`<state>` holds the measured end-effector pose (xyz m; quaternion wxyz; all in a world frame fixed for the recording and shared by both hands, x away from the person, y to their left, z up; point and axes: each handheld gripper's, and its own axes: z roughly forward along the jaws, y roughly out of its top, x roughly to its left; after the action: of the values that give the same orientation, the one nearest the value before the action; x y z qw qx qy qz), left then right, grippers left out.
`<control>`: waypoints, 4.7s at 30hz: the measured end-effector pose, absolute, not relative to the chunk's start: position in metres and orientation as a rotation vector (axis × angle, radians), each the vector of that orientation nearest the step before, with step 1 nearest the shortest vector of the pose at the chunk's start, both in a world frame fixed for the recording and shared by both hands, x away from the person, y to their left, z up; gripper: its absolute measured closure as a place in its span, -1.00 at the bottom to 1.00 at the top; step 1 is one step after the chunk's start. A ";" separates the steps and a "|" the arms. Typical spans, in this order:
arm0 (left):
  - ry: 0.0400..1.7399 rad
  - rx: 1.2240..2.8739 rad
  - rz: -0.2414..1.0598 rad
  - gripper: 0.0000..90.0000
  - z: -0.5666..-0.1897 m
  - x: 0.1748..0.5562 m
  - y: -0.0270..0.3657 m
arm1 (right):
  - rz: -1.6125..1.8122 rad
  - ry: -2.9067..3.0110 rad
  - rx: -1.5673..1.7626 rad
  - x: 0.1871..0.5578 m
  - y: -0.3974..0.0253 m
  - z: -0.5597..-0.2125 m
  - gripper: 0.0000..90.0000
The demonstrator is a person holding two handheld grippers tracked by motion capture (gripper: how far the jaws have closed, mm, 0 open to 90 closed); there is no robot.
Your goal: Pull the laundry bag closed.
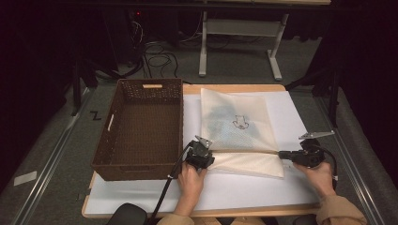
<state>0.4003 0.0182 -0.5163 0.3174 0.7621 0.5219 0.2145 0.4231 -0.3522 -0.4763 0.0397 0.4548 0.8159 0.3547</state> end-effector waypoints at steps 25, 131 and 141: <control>1.365 2.084 0.590 0.22 -0.511 0.404 0.012 | 1.047 2.304 1.278 0.405 -0.321 -0.473 0.05; 0.969 2.164 0.340 -0.30 -0.456 0.344 0.031 | 0.997 2.369 1.241 0.401 -0.318 -0.486 -0.01; 0.974 2.180 0.305 -0.29 -0.469 0.343 0.030 | 1.000 2.364 1.240 0.400 -0.318 -0.485 -0.02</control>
<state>0.3430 0.0302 -0.4686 0.3591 0.8452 0.3778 0.1184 0.3997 -0.3176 -0.4845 0.1450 0.4305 0.8204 0.3472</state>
